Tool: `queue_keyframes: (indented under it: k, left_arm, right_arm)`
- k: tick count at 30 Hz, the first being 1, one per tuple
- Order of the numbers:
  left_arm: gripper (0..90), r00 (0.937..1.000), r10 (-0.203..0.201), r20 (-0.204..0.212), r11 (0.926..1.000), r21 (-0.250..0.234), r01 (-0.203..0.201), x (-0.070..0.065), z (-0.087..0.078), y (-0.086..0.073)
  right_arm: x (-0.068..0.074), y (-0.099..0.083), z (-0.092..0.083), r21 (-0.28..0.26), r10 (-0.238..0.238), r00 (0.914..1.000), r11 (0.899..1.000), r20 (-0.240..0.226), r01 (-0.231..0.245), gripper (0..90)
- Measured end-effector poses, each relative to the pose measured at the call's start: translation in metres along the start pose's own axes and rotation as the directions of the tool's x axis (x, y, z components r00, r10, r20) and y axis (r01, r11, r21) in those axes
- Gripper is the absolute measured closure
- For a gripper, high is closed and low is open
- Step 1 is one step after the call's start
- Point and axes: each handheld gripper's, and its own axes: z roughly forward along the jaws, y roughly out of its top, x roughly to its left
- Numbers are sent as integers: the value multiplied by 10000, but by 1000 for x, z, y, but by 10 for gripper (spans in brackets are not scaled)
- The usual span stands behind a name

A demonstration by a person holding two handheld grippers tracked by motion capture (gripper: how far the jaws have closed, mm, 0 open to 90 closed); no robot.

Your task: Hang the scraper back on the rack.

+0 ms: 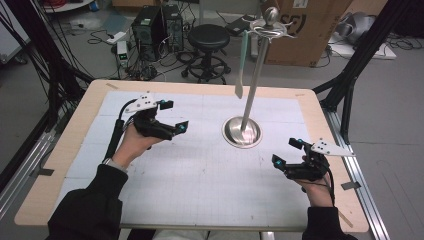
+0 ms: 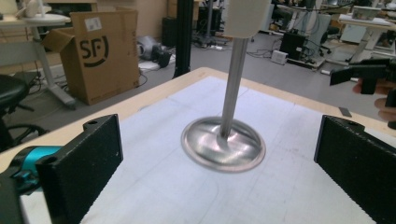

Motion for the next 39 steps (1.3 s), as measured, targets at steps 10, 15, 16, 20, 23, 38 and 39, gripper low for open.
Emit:
queue_keyframes:
  k: [10, 15, 16, 20, 23, 38, 39]
  left_arm:
    - [16, 9956, 299, -893, 9995, 110, -290, 7, -45, -33]
    - [16, 9897, 719, -1237, 9974, 173, -703, 3, -64, -44]
    - [17, 9884, 743, -1328, 9972, 222, -719, 3, -67, -47]
    - [16, 9848, 643, -1615, 9977, 315, -600, 5, -81, -59]
    - [17, 9836, 325, -1773, 9994, 153, -302, 7, -91, -65]
    - [17, 9600, -606, -2733, 9969, 321, 721, 18, -117, -94]
    - [17, 9592, -573, -2768, 9971, 329, 691, 18, -118, -95]
  right_arm:
    - [-2, -2, 6, 20, 9, 10000, 10000, 53, -9, 3]
    - [-2, -3, 8, 122, 48, 10000, 9999, 74, -49, 3]
    - [-3, -3, 9, 101, -1, 10000, 9999, 69, 0, 3]
    - [-4, -3, 11, 113, 0, 9999, 9999, 139, -2, 3]
    - [-5, -3, 12, 128, -58, 9999, 9999, 150, 56, 3]
    - [-12, -9, 17, 270, 51, 9990, 9996, 434, -63, 3]
    - [-13, -9, 18, 261, 65, 9991, 9996, 426, -76, 3]
